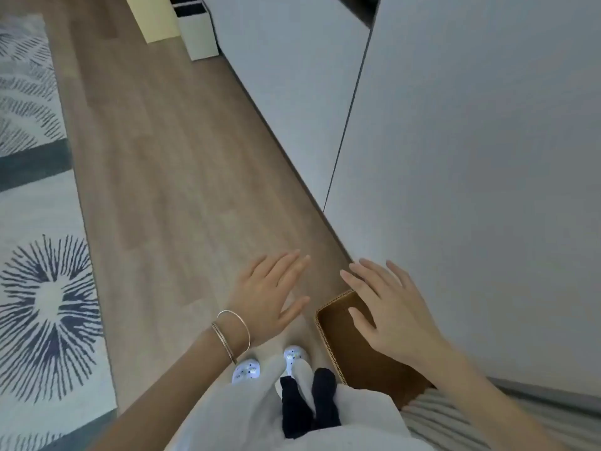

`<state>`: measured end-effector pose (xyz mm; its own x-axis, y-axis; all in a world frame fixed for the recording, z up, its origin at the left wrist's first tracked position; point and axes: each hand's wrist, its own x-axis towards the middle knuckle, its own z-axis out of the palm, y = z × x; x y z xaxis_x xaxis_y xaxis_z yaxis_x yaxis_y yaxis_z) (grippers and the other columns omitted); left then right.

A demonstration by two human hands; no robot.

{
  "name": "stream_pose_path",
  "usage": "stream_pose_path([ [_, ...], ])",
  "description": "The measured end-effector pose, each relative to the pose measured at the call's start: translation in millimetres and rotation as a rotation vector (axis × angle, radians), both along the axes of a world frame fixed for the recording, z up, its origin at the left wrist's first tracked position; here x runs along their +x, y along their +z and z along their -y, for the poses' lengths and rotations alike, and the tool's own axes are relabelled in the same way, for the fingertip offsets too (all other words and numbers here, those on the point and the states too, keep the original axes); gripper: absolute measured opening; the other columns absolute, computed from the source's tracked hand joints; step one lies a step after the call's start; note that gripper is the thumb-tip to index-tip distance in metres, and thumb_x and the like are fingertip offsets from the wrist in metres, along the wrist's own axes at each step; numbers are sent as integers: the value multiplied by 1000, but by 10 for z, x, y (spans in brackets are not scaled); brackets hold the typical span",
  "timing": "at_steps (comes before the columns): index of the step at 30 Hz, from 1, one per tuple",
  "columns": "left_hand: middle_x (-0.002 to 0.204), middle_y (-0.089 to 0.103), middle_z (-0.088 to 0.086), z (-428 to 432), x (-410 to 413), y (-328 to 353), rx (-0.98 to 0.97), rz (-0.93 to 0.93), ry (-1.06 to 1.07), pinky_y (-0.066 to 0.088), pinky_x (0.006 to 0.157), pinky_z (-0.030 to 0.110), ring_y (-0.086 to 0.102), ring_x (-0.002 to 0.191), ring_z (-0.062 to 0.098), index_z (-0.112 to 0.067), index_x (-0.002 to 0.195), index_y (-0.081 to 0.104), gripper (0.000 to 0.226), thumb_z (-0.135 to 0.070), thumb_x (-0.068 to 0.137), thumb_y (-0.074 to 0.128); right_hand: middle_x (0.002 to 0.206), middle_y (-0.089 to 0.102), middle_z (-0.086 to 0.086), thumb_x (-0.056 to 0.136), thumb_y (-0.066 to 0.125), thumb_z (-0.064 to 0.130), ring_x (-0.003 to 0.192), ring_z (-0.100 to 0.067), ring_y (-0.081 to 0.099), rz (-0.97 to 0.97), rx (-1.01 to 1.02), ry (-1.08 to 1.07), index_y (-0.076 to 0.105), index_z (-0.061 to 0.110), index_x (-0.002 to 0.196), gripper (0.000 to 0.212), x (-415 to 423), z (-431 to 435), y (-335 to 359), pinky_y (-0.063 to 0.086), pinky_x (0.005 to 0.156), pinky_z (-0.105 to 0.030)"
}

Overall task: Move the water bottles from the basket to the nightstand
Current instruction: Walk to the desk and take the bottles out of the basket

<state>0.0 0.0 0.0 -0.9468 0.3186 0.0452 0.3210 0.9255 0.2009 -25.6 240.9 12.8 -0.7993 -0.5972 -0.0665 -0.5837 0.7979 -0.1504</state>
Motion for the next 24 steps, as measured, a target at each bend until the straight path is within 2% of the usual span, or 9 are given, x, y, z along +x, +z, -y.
stream_pose_path([
  [8, 124, 62, 3, 206, 404, -16, -69, -2, 176, 31, 101, 39, 56, 113, 22, -14, 129, 56, 64, -52, 97, 16, 133, 54, 1, 91, 35, 49, 129, -17, 44, 40, -43, 254, 51, 20, 133, 53, -118, 251, -7, 33, 108, -44],
  [17, 132, 57, 4, 441, 867, 191, -27, -70, 478, 35, 102, 43, 53, 121, 26, -12, 129, 56, 59, -50, 98, 24, 135, 52, -3, 93, 36, 45, 126, -19, 46, 16, -248, 529, 47, 16, 136, 53, -163, 962, 156, 35, 106, -40],
  [21, 132, 56, 5, 628, 1071, 145, -3, -57, 575, 35, 102, 43, 50, 123, 26, -12, 130, 55, 56, -48, 98, 25, 136, 51, -6, 91, 45, 39, 125, -20, 46, -3, -318, 612, 48, 13, 135, 51, -73, 1289, 98, 36, 105, -39],
  [24, 132, 56, 4, 809, 1209, 97, 9, -27, 633, 35, 102, 43, 50, 124, 27, -13, 131, 53, 56, -48, 98, 25, 136, 50, -6, 94, 40, 40, 124, -22, 46, 19, -352, 650, 45, 14, 136, 49, -8, 1541, 54, 36, 104, -41],
])
